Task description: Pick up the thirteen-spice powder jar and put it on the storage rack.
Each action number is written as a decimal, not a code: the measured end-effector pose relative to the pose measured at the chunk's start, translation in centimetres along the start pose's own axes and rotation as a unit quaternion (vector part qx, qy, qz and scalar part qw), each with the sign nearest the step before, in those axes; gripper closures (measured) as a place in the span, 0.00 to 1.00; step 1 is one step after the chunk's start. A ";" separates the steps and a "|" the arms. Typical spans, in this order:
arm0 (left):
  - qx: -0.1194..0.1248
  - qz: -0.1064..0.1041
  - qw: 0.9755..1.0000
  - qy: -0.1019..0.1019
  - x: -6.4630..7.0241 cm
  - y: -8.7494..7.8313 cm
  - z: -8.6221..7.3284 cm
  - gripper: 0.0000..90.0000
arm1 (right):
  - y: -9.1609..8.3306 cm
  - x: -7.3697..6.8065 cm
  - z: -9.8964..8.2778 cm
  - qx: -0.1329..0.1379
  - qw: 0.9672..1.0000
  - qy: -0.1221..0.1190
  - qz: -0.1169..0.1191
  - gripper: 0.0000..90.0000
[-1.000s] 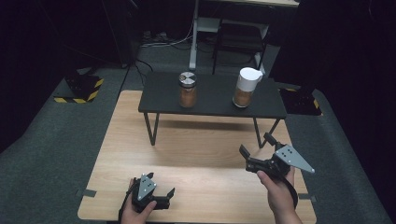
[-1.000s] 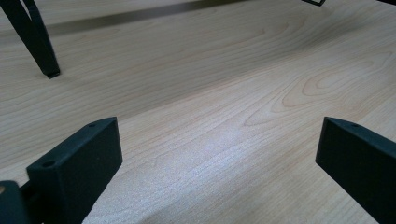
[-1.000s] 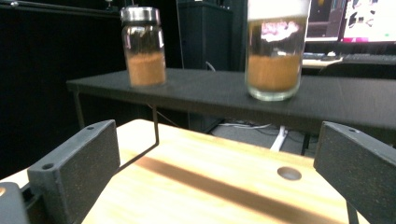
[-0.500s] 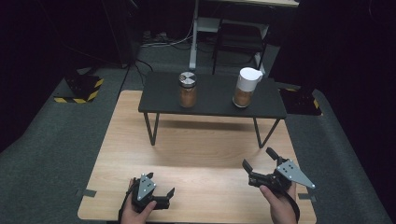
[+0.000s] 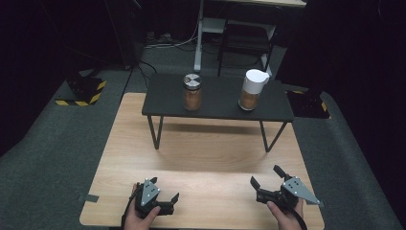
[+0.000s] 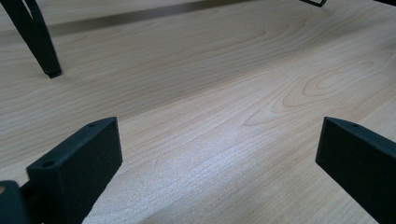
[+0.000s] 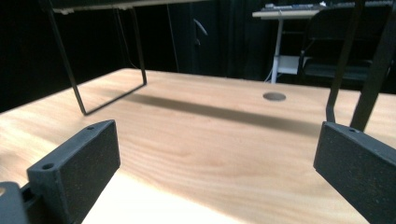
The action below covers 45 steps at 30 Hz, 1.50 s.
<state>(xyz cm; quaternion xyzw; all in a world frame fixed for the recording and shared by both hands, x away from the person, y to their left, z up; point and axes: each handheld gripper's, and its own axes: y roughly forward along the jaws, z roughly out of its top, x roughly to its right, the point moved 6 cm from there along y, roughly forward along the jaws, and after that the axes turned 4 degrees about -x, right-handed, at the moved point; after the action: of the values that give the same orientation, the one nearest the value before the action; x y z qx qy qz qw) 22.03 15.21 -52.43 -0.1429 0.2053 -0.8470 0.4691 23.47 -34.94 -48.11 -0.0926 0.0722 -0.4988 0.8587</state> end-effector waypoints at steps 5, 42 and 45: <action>-0.001 0.001 1.000 0.000 0.0 0.0 0.0 0.01 | -0.1 0.1 -1.0 -0.015 1.000 0.000 -0.002 0.00; -0.027 -0.003 1.000 -0.002 -0.1 0.5 0.7 0.01 | -1.0 1.6 -3.2 -0.136 0.990 -0.042 0.005 0.00; -0.027 -0.003 1.000 -0.001 -0.1 0.5 0.7 0.01 | -1.0 1.6 -3.3 -0.134 0.990 -0.039 0.006 0.00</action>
<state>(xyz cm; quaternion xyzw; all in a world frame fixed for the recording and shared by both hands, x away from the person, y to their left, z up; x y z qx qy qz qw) 22.71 14.89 -52.08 -0.1570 0.2273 -0.8422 0.4630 22.69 -37.13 -51.10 -0.2256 0.1050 -0.4751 0.8440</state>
